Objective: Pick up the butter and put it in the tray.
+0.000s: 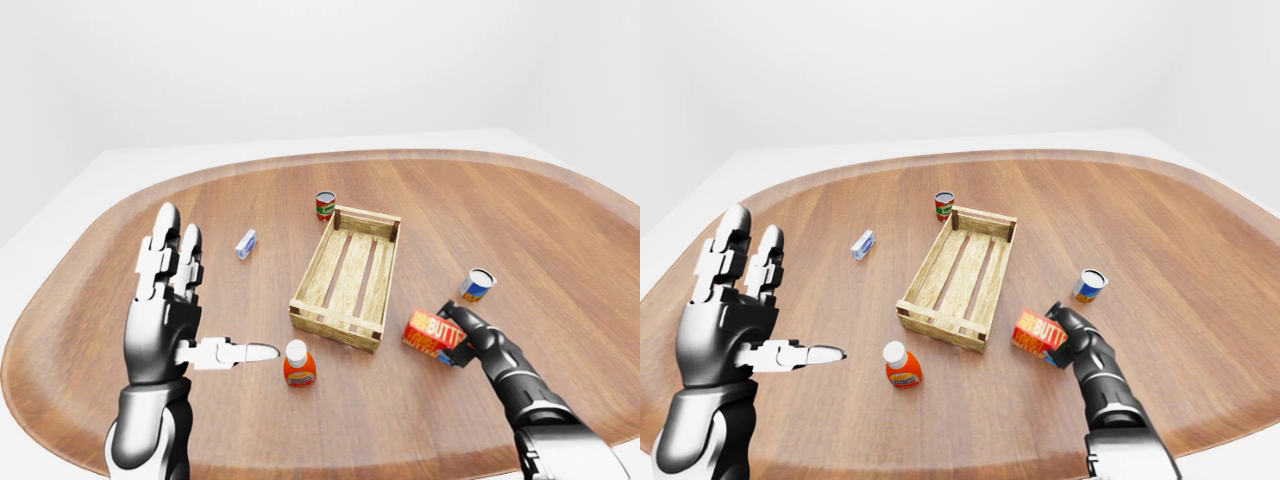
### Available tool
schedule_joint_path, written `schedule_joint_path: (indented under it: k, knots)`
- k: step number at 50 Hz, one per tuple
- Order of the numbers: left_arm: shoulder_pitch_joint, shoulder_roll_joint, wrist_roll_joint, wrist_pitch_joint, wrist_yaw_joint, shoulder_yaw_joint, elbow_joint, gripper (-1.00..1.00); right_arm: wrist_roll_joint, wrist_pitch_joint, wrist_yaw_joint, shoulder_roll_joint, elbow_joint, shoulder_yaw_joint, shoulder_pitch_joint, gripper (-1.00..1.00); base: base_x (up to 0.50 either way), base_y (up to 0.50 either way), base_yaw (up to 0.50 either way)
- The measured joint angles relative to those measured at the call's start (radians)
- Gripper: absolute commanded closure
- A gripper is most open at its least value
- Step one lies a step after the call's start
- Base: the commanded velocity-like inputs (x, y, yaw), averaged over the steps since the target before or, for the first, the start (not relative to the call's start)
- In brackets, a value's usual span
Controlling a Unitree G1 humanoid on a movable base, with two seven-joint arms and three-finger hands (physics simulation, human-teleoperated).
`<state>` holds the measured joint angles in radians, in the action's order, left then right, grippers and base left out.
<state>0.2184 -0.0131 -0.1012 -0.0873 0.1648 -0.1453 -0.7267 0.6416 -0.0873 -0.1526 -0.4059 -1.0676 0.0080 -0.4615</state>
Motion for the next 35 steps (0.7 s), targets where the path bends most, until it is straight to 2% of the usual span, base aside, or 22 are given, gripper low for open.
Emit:
schedule_joint_path:
  k: [12, 35]
  knots:
    - [0.005, 0.001, 0.002, 0.000, 0.001, 0.003, -0.002, -1.00, 0.011, 0.000, -0.066, -0.020, 0.125, -0.001, 0.012, 1.00, 0.00, 0.00, 0.00]
    - [0.003, 0.001, 0.006, 0.000, -0.001, 0.006, 0.004, -1.00, 0.184, 0.000, -0.314, -0.045, 0.572, -0.060, 0.072, 1.00, 0.00, 0.00, 0.00]
